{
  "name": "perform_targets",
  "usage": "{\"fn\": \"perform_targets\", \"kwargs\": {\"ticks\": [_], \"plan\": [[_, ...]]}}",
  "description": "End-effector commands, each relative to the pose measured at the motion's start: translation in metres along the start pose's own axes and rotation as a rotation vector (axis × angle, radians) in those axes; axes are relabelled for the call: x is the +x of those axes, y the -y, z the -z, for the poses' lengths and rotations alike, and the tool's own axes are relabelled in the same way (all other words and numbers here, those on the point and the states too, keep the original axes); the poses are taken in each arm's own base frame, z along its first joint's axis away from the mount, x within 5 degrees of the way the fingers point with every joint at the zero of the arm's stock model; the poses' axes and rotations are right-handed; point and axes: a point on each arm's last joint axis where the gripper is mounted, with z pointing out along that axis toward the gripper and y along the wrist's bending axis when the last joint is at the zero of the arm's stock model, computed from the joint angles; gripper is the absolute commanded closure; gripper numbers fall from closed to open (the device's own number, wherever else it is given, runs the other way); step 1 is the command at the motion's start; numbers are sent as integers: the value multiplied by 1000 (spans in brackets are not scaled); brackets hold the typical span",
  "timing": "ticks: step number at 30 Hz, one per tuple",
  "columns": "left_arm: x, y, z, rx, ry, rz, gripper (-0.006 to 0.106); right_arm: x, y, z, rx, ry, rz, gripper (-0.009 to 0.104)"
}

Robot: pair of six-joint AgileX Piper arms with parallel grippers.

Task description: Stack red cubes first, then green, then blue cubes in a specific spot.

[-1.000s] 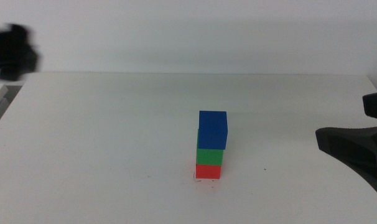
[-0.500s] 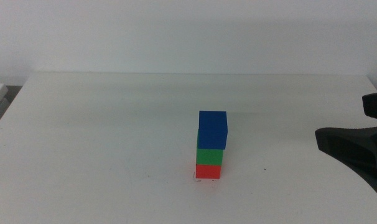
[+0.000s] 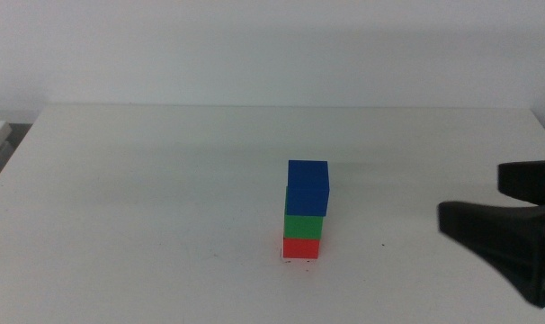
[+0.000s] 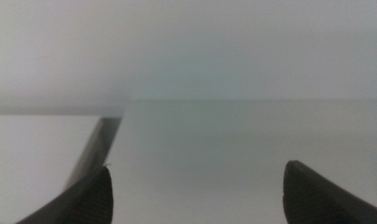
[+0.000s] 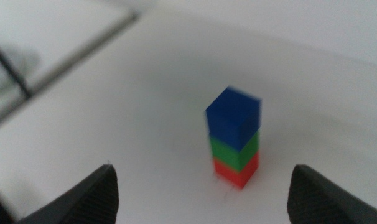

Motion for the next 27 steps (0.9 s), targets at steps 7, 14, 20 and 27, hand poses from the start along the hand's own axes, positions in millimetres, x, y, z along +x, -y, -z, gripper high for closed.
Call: {"fn": "perform_targets", "kwargs": {"ticks": [7, 14, 20, 27], "plan": [[87, 2, 13, 51, 94, 56, 7, 49, 50, 7, 251, 252, -160, 2], [115, 2, -6, 51, 189, 48, 7, 112, 70, 12, 449, 313, -227, 2], [137, 2, -23, 48, 186, 37, 7, 162, 71, 11, 488, 331, -276, 2], [160, 3, -37, 50, 177, 35, 7, 179, 68, 17, 516, 446, -278, 2]]}}
